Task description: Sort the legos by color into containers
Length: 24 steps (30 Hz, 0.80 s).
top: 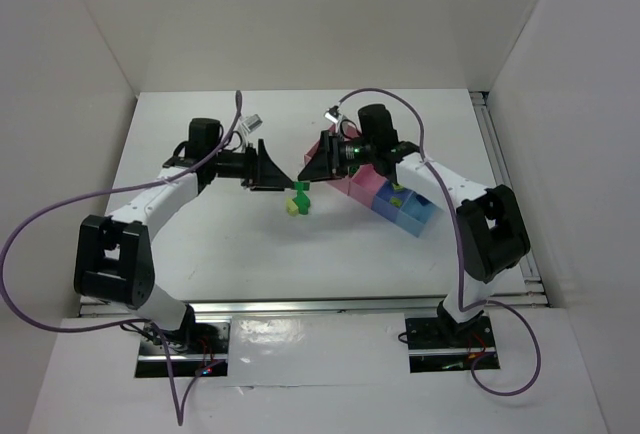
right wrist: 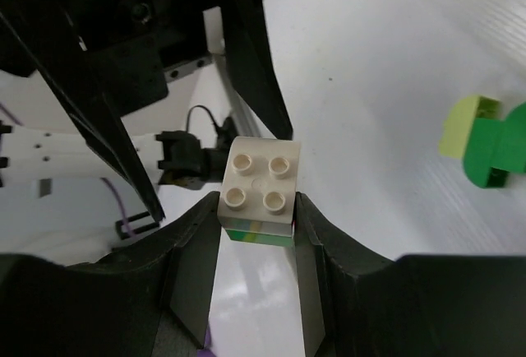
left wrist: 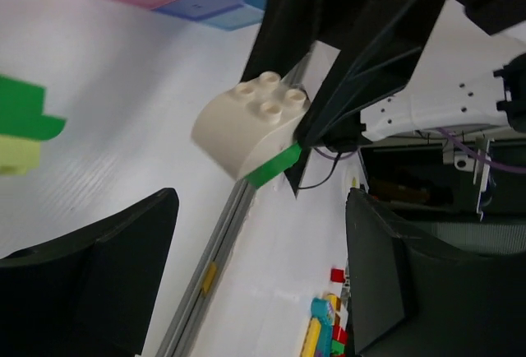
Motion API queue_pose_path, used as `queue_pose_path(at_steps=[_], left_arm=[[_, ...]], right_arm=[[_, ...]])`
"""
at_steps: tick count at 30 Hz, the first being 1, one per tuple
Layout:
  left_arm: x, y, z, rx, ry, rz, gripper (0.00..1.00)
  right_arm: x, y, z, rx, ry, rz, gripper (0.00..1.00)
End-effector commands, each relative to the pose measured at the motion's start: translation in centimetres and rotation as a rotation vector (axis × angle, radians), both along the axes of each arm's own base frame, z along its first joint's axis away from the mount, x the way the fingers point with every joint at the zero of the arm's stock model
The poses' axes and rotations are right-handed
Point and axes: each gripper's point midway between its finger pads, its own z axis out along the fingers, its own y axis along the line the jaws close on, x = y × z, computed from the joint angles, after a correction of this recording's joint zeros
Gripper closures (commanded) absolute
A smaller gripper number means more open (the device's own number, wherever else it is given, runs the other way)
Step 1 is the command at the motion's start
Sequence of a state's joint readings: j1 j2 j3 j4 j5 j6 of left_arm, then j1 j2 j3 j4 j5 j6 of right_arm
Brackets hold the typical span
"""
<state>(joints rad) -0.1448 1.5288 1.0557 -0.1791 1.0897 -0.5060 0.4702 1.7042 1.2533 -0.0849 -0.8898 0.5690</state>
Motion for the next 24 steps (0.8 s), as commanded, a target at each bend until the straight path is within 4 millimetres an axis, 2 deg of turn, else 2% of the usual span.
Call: queue_pose_path(at_steps=[1,8,17,18,20,21,22,24], left_arm=[[-1.0,-1.7,4.0,-0.116,-0.155,-0.114,0.14],[-1.3,-3.0,4.5,-0.160,-0.179,-0.143,0.18],[-0.4,-3.2,5.2,-0.178,-0.211,-0.091,0.30],[-0.2,-3.3,5.9,-0.191,-0.244,-0.091,0.33],[-0.4,-3.3,5.7,-0.208,-0.237,-0.086,0.36],[-0.3,-3.3,6.2,-0.221,-0.229,-0.082,0.40],[-0.1,-3.4,6.3,-0.229,-0.241,-0.082,0.48],[-0.4,-3.4,6.4,-0.242,-0.220,-0.100,0.54]], right_arm=[[-0.4,0.4,5.4,0.180,-0.058,0.063,0.78],[-0.7,0.7,7.4,0.263,-0.048,0.076,0.78],[-1.2,0.7,7.3,0.292,-0.014,0.097,0.78],[-1.2,0.7,7.3,0.292,-0.014,0.097,0.78],[-1.3,0.7,7.0,0.289,0.003,0.094,0.78],[-1.3,0.7,7.0,0.289,0.003,0.094,0.78],[-1.3,0.7,7.0,0.289,0.003,0.094,0.78],[-1.4,0.7,6.6,0.285,0.011,0.093,0.78]])
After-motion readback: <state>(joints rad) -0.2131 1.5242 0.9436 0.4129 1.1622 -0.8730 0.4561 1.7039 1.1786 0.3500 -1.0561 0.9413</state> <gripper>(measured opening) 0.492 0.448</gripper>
